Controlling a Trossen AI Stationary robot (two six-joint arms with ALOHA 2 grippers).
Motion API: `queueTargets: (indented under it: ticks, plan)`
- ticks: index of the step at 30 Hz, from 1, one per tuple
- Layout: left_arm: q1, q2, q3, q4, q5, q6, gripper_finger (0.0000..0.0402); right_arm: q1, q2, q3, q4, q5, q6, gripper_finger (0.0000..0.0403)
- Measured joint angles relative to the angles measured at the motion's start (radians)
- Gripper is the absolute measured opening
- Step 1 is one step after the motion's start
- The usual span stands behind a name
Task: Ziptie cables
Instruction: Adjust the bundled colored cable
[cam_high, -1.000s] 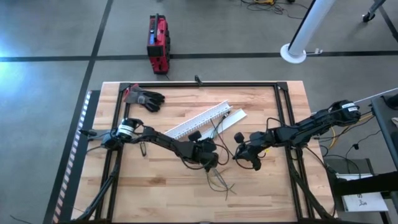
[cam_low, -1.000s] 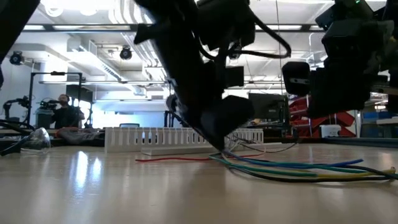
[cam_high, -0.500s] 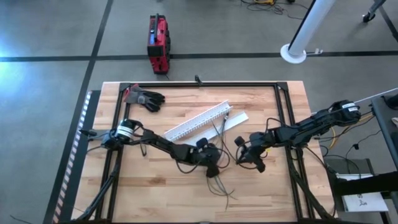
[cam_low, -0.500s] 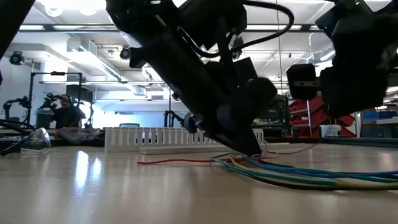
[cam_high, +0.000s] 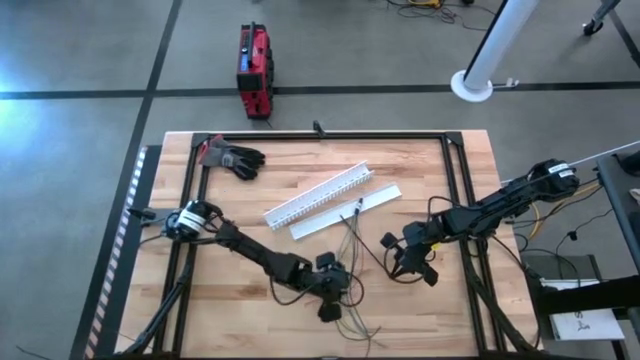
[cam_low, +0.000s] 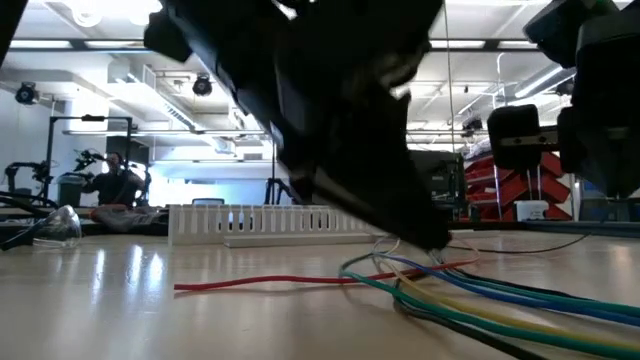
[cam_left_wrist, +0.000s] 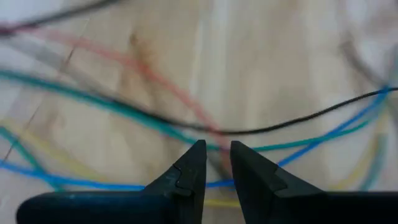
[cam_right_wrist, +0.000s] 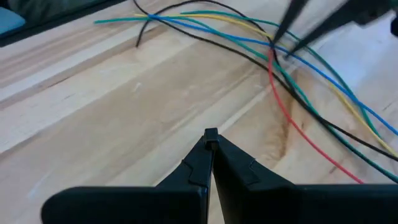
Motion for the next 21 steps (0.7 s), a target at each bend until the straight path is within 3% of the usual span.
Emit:
queueTargets:
  ticks: [4, 10, 12, 21]
  plan:
    - [0.003, -0.006, 0.007, 0.007, -0.071, 0.024, 0.0059, -0.001, 0.000, 0.000, 0.042, -0.020, -0.001, 0.0000]
    - [0.015, -0.004, -0.018, 0.004, -0.463, -0.007, 0.0059, 0.001, 0.000, 0.000, 0.105, -0.079, -0.004, 0.0000]
    - [0.028, 0.001, -0.043, 0.003, -0.528, -0.053, 0.0059, 0.001, 0.000, 0.000, 0.103, -0.070, -0.019, 0.0000]
    - [0.060, 0.000, -0.144, 0.091, -0.399, -0.183, 0.0059, -0.002, 0.081, 0.000, 0.125, -0.073, -0.130, 0.0000]
